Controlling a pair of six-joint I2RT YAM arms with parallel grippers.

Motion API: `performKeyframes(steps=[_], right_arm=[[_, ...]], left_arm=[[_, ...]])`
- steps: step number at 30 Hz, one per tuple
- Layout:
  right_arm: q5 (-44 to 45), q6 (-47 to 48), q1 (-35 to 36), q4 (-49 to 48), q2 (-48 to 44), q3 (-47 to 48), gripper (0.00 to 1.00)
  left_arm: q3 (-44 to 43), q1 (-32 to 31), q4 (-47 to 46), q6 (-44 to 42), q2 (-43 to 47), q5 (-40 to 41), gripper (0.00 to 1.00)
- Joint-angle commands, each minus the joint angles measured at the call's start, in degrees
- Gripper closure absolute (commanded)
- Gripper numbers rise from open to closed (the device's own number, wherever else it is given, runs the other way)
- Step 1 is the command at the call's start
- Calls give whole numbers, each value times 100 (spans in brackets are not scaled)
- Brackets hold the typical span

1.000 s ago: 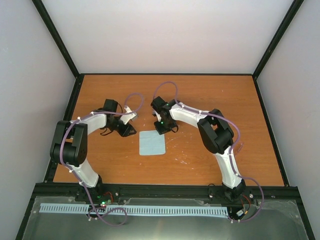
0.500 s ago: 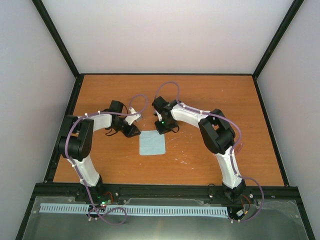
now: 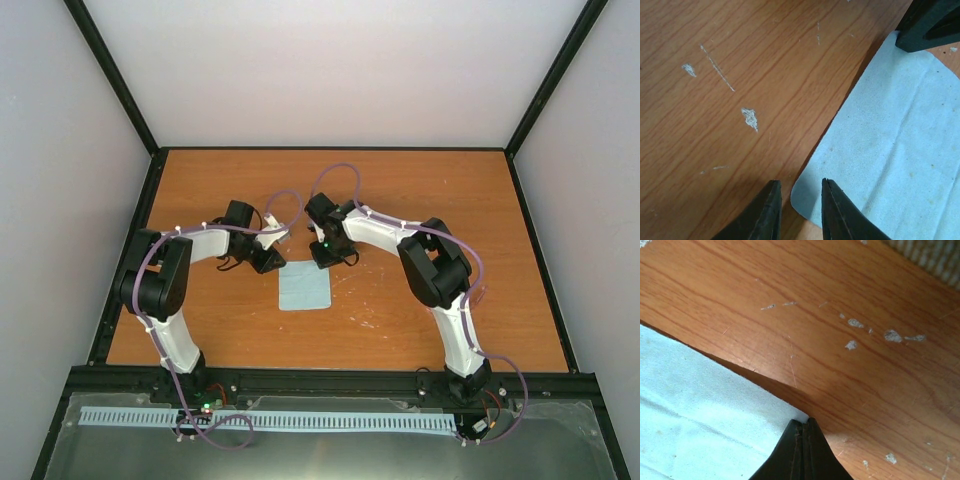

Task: Organize the sunglasses
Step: Fold the glasses cleaning cloth at the center of the board.

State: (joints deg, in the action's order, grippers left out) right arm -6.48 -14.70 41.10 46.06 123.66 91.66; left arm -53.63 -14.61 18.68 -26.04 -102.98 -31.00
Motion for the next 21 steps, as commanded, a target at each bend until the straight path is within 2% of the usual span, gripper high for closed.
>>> performKeyframes(steps=[1,11,21], right_arm=[[282,-126,-110,39,265,-287,97],[261,-153,-120,-44,252,-332,97],[339,-235,-168,-151,72,-544,97]], left_arm=[[160,-46,-35,-131,-68,302,76],[444,-244,-170,-125,-28,459,80],[434,-278,-118,-201,42,557,99]])
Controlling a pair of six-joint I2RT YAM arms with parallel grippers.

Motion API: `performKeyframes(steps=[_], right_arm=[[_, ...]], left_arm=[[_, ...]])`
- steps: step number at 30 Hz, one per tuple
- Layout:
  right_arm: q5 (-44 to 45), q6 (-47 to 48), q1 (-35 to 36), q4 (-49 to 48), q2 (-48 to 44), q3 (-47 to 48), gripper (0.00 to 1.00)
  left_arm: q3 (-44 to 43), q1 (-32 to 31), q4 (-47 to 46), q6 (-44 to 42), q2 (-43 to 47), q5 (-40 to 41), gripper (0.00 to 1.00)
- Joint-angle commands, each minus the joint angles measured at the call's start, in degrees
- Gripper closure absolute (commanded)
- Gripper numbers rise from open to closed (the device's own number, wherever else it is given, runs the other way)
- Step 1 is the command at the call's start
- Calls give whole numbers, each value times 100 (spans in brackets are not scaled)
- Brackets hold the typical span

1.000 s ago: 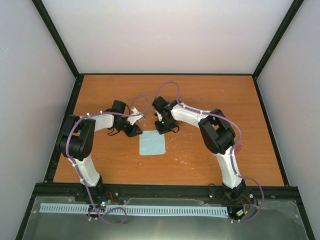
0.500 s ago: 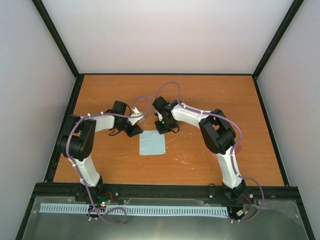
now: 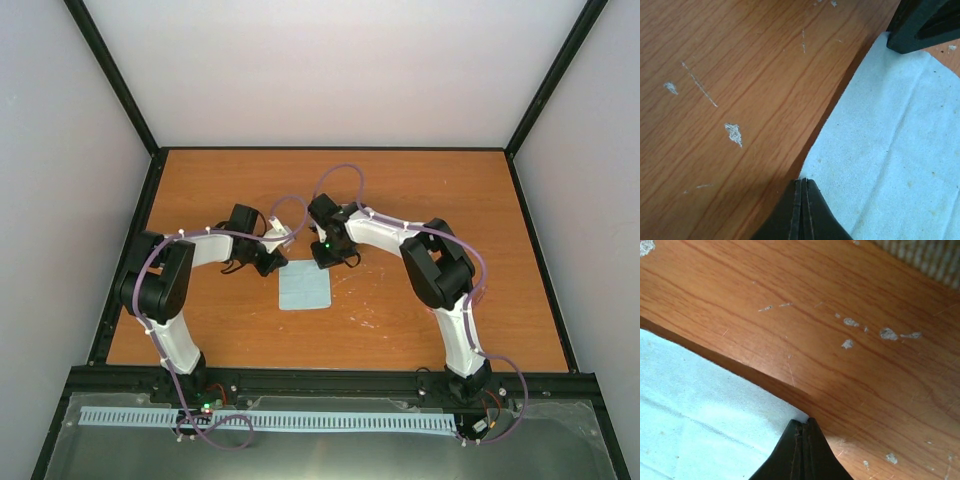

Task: Organize the sunglasses
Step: Fold the glasses cleaning cloth at the center of the board.

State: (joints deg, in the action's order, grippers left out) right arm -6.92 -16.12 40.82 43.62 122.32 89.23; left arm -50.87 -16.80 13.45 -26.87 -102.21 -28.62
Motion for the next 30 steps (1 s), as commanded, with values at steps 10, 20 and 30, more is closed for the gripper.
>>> performKeyframes(steps=[10,20,30], right_arm=[[415,-148,-179,-183,-94,-508,97],[449,-81,-179,-408,-268,-594,97],[468,-93,-171,-1183,-1117,-1218,97]], left_arm=[[-258,-61,484,5,203,132,99],[-685,-61,420,93,318,94,99],[-476,-139,372,22,622,63,99]])
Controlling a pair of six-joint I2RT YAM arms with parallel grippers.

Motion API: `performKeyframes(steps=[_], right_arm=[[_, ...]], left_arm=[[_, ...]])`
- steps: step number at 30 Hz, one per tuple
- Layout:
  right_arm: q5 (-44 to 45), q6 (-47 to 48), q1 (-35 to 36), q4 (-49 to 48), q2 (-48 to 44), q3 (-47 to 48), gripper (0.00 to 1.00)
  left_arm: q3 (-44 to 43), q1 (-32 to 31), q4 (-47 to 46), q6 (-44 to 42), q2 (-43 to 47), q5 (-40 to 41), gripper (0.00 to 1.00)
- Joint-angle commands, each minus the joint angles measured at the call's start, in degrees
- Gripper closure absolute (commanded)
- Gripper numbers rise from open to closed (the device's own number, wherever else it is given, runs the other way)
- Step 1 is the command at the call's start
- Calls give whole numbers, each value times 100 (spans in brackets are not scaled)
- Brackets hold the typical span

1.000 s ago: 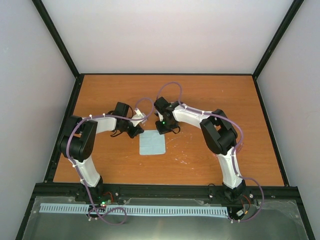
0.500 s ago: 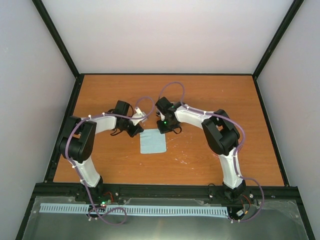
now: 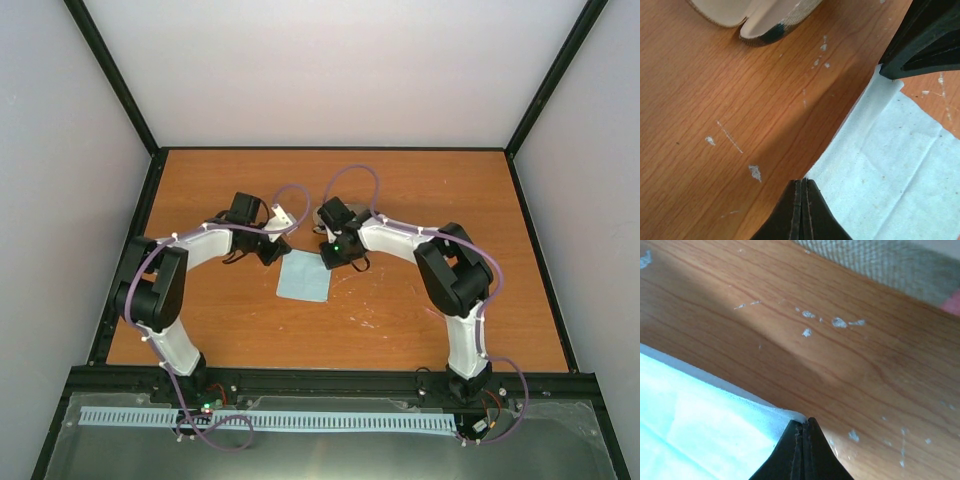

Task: Organize the sunglasses
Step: Fold the glasses cleaning cloth at the center of the board.

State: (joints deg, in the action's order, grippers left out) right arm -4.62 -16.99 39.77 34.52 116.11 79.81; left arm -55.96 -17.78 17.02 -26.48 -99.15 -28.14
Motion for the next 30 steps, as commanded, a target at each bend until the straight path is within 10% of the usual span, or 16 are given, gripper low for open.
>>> performKeyframes(steps=[1,30], right_arm=[[216,-2,-66,-363,-596,-369,97],[-355,-25,316,-1056,-1296,-1530,97]], left_arm=[[55,-41,5,-20,344,12,99],[969,-264,5,-127,897,-291,99]])
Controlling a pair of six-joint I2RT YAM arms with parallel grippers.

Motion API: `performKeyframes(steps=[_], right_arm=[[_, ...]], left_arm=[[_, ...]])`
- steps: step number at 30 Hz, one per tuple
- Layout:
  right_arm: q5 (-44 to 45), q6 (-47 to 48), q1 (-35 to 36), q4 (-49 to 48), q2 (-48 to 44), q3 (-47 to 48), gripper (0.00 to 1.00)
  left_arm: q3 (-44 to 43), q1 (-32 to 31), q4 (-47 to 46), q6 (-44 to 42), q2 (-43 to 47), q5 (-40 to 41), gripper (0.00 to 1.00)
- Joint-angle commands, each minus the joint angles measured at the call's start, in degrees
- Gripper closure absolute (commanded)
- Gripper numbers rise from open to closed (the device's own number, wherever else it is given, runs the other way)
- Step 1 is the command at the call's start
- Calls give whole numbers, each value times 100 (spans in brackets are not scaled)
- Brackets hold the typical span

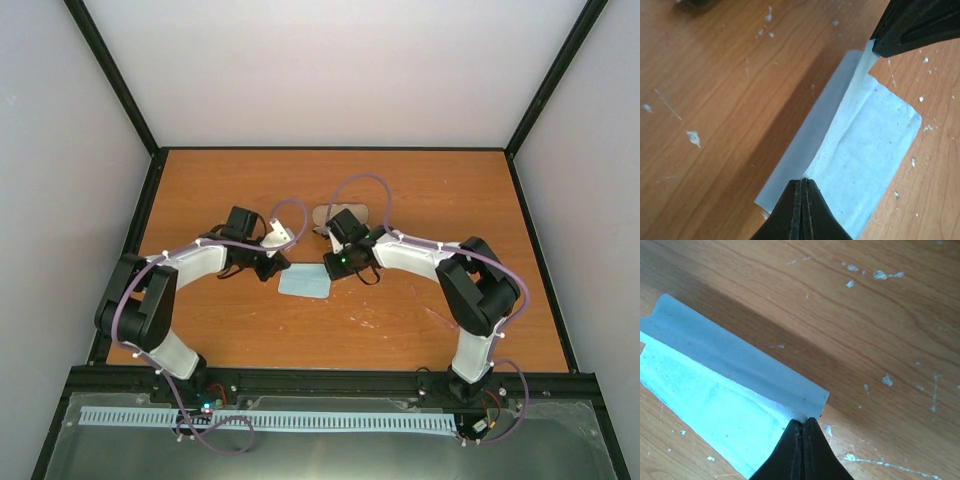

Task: Organize the sunglasses
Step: Fold the glasses cleaning cloth at the center of the board.

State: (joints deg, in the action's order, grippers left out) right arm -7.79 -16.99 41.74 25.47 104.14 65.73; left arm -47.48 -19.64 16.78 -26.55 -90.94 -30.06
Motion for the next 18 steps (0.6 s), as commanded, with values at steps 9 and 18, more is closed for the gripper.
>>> performKeyframes(steps=[9,18], right_arm=[[-203,-12,291,-214,89,-214,97],[-342,39,309,-174,42,-362,97]], left_arm=[[225,-105,83,-309,-27,40,99],[339,-127,162,-368,60,9,99]])
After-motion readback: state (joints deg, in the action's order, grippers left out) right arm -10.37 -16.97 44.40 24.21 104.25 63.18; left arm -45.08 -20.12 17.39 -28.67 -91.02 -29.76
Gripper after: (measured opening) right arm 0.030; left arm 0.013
